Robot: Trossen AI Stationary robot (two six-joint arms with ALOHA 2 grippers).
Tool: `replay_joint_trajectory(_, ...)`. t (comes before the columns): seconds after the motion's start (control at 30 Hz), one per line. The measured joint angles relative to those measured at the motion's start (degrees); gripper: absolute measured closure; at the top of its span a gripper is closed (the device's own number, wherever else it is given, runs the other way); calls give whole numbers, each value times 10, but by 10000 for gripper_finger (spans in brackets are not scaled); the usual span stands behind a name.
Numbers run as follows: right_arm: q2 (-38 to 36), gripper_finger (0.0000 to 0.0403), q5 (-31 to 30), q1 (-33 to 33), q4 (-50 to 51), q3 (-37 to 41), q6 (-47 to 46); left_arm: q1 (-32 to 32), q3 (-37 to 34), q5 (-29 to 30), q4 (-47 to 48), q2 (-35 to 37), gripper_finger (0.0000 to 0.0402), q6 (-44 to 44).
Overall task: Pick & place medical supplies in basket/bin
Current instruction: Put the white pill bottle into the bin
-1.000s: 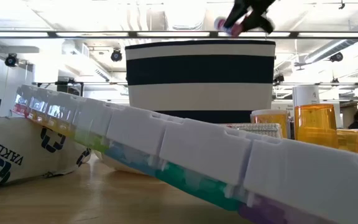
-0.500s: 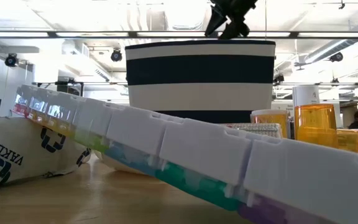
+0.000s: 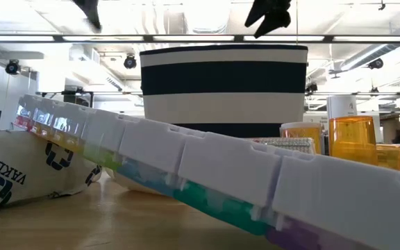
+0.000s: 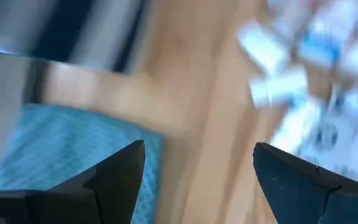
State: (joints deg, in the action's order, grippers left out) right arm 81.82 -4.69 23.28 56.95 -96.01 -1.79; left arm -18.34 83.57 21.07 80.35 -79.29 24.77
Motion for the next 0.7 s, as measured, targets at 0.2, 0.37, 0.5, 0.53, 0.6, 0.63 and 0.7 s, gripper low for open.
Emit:
replay_joint_trajectory(0.2,-1,51,0,-28,17,3,-8,0,-171,-131,-169,-1,138,-50)
replay_joint_trajectory(0.37,-3,51,0,-45,18,4,-8,-1,-225,-146,-289,-1,160,-20)
replay_joint_trajectory(0.5,-4,51,-2,-47,30,4,-7,-10,-260,-146,-387,-3,170,-34)
replay_joint_trajectory(0.53,-4,51,-2,-47,32,4,-6,-15,-267,-147,-406,-5,171,-44)
replay_joint_trajectory(0.6,-4,51,-3,-47,34,4,-6,-22,-282,-148,-425,-12,171,-49)
replay_joint_trajectory(0.63,-4,51,-3,-47,34,4,-5,-24,-287,-149,-430,-15,171,-50)
replay_joint_trajectory(0.7,-5,51,-3,-47,37,4,-3,-29,-294,-148,-432,-22,171,-50)
